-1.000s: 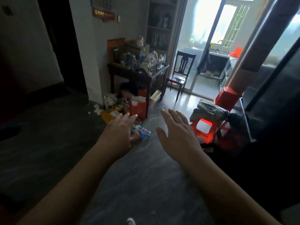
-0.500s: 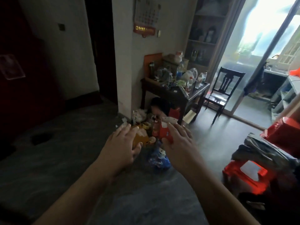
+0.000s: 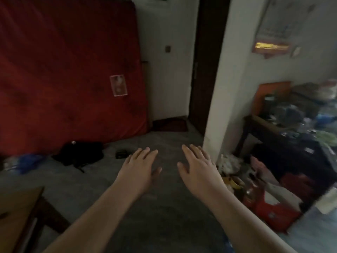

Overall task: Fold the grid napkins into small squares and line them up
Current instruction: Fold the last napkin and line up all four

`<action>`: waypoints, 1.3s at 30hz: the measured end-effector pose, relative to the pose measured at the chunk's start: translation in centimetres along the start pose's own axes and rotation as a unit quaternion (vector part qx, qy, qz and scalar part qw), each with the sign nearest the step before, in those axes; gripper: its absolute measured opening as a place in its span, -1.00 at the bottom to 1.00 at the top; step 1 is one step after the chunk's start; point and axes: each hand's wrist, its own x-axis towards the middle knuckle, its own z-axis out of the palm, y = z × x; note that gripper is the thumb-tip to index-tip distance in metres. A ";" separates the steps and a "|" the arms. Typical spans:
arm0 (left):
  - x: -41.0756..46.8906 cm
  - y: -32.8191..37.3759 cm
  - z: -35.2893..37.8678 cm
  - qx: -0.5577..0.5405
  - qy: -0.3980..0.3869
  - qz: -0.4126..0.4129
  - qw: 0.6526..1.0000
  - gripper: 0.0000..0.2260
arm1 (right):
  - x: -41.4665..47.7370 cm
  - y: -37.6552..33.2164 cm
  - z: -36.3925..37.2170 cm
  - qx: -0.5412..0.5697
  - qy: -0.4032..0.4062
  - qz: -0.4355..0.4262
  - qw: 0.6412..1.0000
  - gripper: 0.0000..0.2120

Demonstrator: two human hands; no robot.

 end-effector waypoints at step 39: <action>34.1 -65.8 -0.9 -0.043 0.063 -0.552 0.831 -0.41 | 69.0 -49.4 42.1 -0.001 -0.267 -0.502 0.822 -0.38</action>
